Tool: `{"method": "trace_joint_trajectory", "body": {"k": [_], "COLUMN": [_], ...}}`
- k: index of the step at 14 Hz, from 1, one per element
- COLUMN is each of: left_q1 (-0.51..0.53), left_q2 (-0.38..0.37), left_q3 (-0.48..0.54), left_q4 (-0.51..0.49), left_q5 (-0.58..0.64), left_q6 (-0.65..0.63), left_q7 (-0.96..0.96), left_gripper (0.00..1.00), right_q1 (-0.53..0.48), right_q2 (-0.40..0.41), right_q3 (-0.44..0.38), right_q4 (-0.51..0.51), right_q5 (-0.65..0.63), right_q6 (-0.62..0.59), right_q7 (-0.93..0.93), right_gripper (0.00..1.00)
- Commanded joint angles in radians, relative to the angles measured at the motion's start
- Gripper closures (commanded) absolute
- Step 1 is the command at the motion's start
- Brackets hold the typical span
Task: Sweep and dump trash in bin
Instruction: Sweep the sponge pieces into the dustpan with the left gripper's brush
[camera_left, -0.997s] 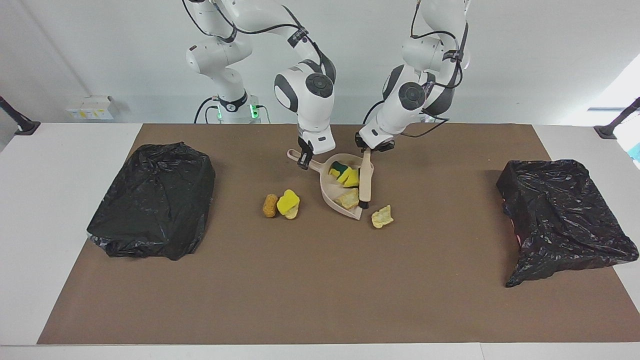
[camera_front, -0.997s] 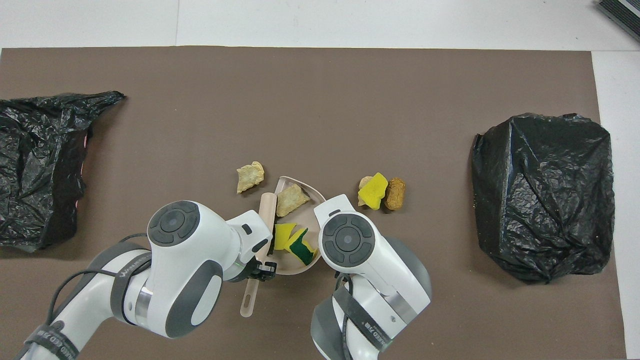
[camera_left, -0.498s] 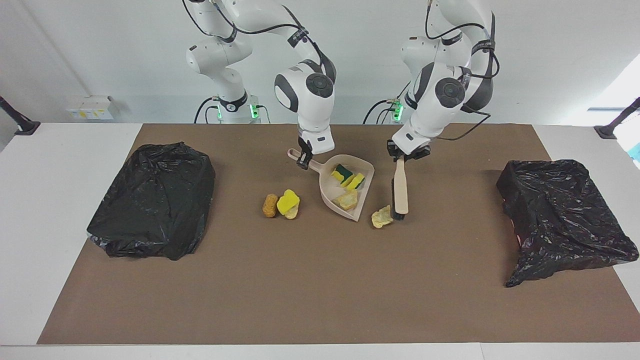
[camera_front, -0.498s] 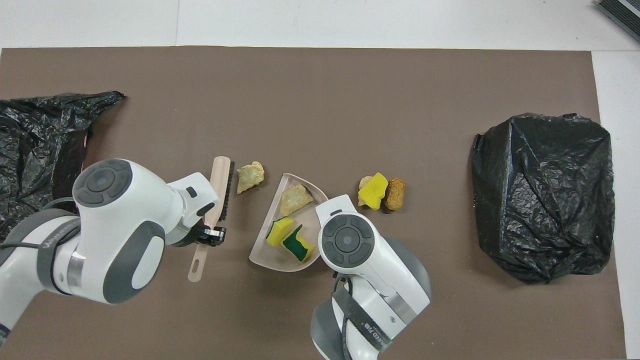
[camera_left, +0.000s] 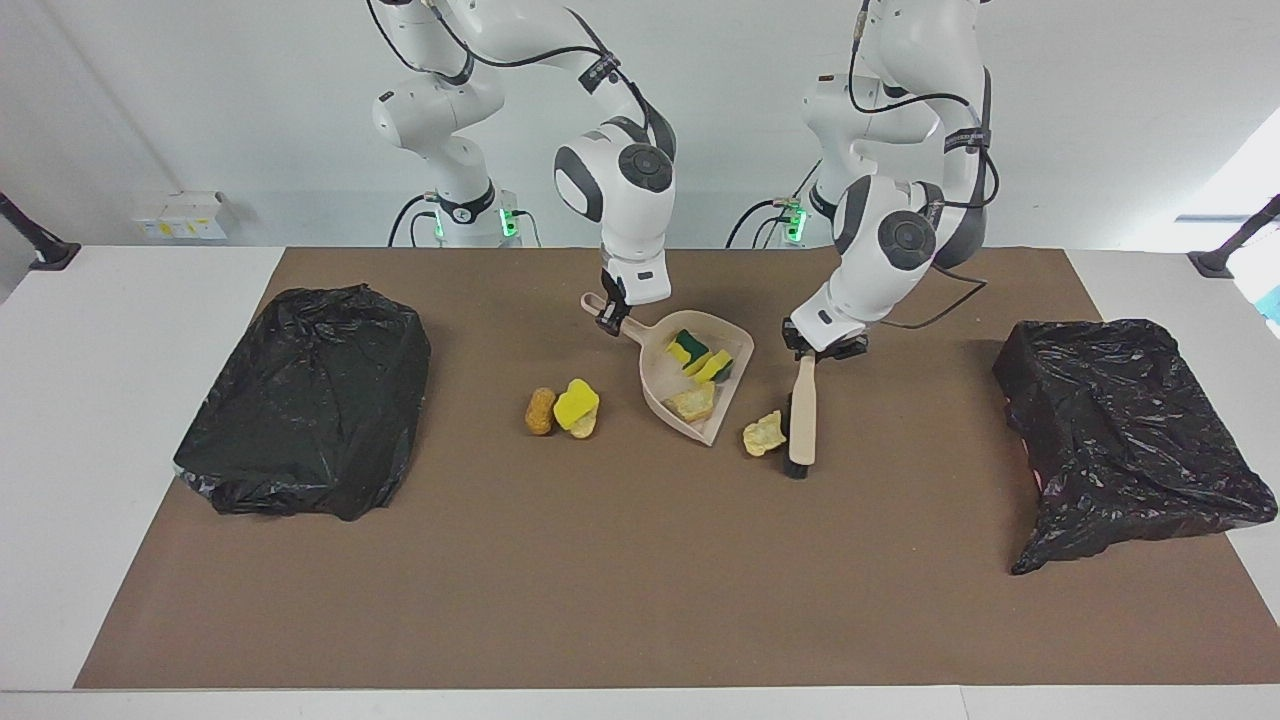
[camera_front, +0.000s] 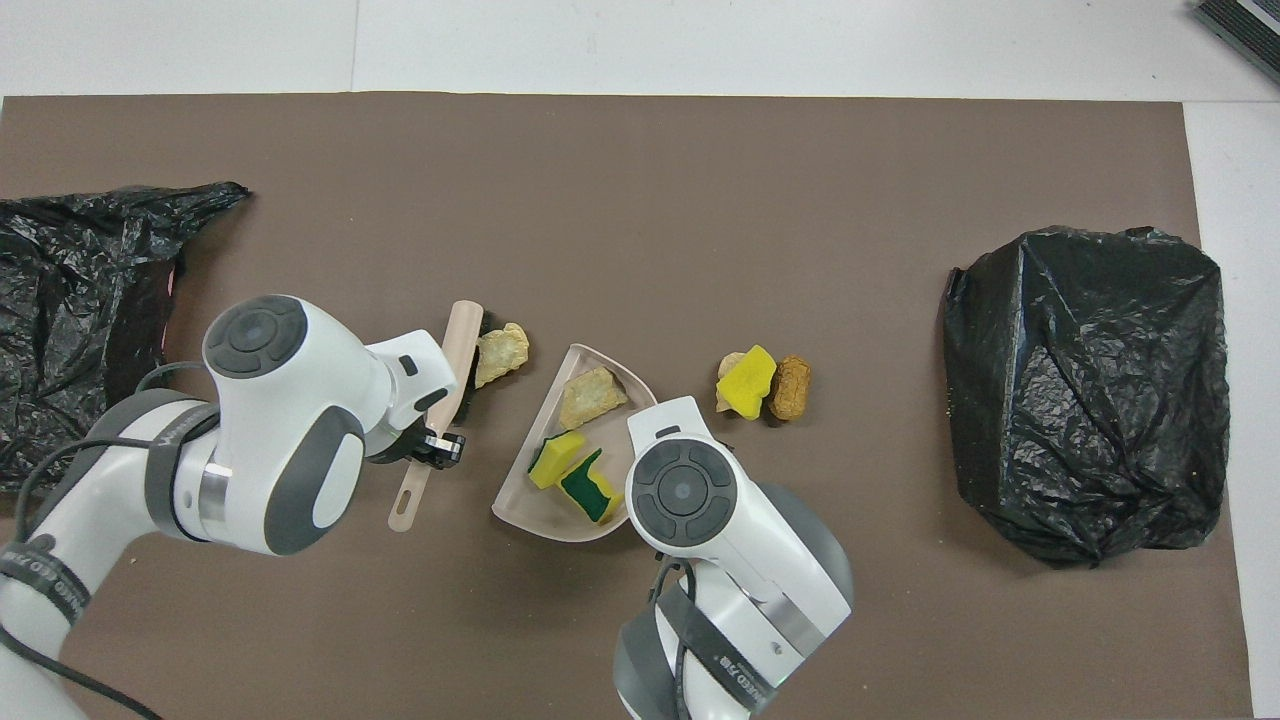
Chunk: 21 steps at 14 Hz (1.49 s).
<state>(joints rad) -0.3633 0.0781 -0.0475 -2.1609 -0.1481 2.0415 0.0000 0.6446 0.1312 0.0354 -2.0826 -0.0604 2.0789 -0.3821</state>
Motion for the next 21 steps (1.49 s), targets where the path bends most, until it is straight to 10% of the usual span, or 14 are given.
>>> {"method": "trace_joint_trajectory", "body": {"k": [1, 14, 21], "left_q1": [-0.109, 0.015, 0.026], "left_q2": [-0.046, -0.029, -0.049], "left_q3": [0.008, 0.014, 0.009], "left_q4": [-0.008, 0.009, 0.004], "left_q5": [0.018, 0.087, 0.085], "left_q6": [-0.098, -0.07, -0.07], "left_q7": [-0.012, -0.011, -0.268], "left_gripper": [1.0, 1.0, 1.0], "right_q1": [-0.003, -0.003, -0.06], "right_q2": [-0.007, -0.012, -0.163], "right_q3": [0.004, 0.004, 0.0], "right_q4": [-0.022, -0.016, -0.01], "right_q5": [-0.021, -0.022, -0.021], "right_q6": [0.035, 0.024, -0.051], "right_q7": [0.035, 0.034, 0.025], "right_gripper": [1.0, 1.0, 1.0]}}
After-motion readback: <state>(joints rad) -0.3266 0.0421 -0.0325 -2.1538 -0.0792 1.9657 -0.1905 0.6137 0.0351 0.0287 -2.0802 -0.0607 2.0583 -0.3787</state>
